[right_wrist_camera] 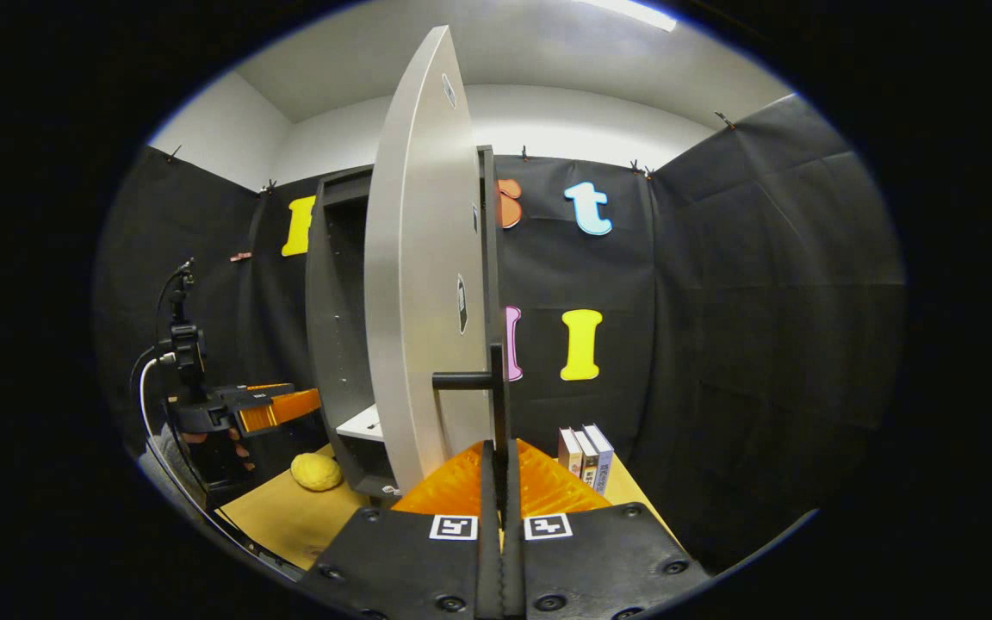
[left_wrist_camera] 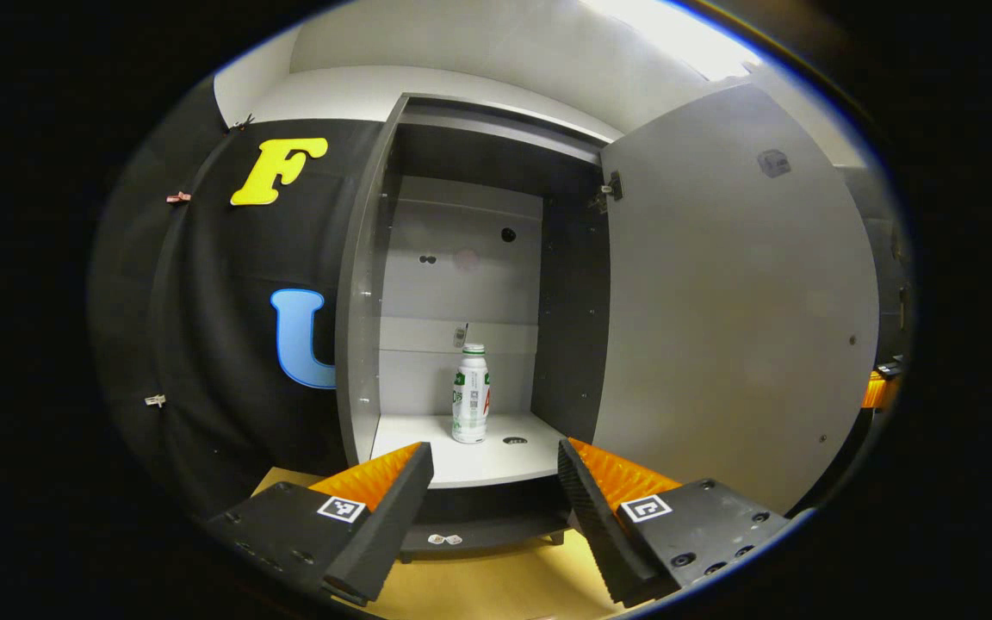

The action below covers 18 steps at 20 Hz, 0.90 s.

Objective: Open the cabinet door with the right hand, grasp the bottle in the cabinet with the left hand and place it on the coaster, then close the cabinet door with the right hand.

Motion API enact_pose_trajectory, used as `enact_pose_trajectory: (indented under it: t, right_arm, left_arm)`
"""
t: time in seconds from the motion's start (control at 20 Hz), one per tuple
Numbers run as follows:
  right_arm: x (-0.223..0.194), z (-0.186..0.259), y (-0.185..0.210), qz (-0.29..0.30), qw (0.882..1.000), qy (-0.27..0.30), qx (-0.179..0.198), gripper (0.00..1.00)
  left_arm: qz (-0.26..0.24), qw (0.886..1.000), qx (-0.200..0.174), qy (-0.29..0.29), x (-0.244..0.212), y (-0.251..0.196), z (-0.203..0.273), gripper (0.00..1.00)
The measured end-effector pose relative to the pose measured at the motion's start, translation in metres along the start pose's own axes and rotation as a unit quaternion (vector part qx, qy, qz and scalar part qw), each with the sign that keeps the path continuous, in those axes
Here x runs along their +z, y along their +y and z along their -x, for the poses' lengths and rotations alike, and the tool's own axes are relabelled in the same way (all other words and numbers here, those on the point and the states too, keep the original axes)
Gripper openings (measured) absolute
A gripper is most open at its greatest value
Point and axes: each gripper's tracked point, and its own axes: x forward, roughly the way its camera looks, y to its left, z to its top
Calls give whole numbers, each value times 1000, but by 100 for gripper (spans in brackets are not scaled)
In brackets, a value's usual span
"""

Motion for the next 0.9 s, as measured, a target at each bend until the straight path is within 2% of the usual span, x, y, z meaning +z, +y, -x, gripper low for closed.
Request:
enact_pose_trajectory:
  t: [0.1,0.2,0.25,0.3,0.45,0.55,0.6,0.65,0.7,0.75,0.9]
  right_arm:
    - [4,16,-2,-10,999,-11,-30,9]
    - [12,38,-10,-7,996,-32,-81,5]
    - [15,49,-12,-4,993,-41,-107,1]
    - [18,59,-12,-3,990,-51,-130,5]
    - [28,76,-11,7,981,-74,-181,5]
    - [29,77,-13,5,979,-72,-193,5]
    - [33,74,-19,2,978,-76,-195,1]
    - [36,70,-23,0,977,-79,-197,5]
    - [39,63,-32,2,977,-80,-199,2]
    - [41,57,-39,5,977,-82,-196,5]
    - [47,34,-56,-4,980,-88,-178,5]
  left_arm:
    - [-5,1000,-15,-5,2,7,-17,92]
    - [-10,999,-30,-9,1,12,-39,92]
    - [-11,999,-40,-11,0,15,-51,92]
    - [-14,999,-48,-14,2,19,-66,89]
    - [-37,998,-58,-16,-2,26,-110,92]
    - [-39,998,-58,-11,-9,26,-141,89]
    - [-35,998,-58,-10,-12,26,-162,92]
    - [-31,998,-55,-9,-15,26,-177,92]
    - [-28,998,-49,-10,-17,28,-192,92]
    - [-26,999,-42,-11,-19,29,-206,92]
    - [-19,1000,-23,-8,-26,33,-243,92]
